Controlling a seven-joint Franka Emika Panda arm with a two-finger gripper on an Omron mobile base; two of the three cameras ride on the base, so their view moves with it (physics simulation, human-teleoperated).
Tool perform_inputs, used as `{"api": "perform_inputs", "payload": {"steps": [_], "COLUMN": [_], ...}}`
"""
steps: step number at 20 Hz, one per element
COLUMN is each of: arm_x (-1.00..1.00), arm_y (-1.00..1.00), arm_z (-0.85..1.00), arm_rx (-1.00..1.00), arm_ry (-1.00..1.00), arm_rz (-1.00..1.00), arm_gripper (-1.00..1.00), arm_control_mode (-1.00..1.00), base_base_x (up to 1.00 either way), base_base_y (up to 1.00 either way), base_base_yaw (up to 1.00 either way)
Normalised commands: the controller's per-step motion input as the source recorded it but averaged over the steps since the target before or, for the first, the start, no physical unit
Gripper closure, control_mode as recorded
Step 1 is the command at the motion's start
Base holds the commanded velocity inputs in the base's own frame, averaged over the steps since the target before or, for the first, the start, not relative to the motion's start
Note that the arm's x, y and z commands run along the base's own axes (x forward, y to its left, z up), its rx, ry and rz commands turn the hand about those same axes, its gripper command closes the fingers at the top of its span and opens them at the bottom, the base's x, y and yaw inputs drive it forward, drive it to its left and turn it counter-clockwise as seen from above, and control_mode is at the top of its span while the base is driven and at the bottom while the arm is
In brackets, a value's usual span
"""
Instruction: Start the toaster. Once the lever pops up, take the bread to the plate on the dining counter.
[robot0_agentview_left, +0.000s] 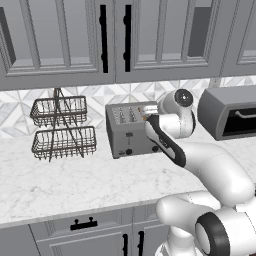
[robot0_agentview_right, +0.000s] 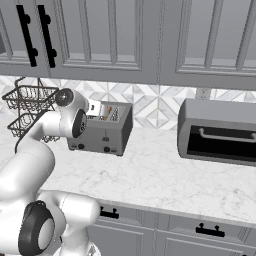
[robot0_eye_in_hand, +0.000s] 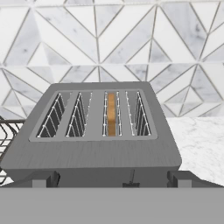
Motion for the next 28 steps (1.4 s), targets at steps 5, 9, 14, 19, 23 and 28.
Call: {"api": "perform_inputs", "payload": {"steps": [5,9,14,19,23,28], "arm_x": [0.00,0.00,0.00,0.00,0.00,0.00], "arm_y": [0.00,0.00,0.00,0.00,0.00,0.00], "arm_z": [0.00,0.00,0.00,0.00,0.00,0.00], "arm_rx": [0.00,0.00,0.00,0.00,0.00,0.00], "arm_ry": [0.00,0.00,0.00,0.00,0.00,0.00], "arm_rz": [0.00,0.00,0.00,0.00,0.00,0.00], "arm_gripper": [-1.00,-1.00,-1.00,-1.00,-1.00,-1.00], "arm_control_mode": [-1.00,-1.00,-1.00,-1.00,-1.00,-1.00], "base_base_x": [0.00,0.00,0.00,0.00,0.00,0.00], "base_base_y": [0.00,0.00,0.00,0.00,0.00,0.00], "base_base_yaw": [0.00,0.00,0.00,0.00,0.00,0.00]}}
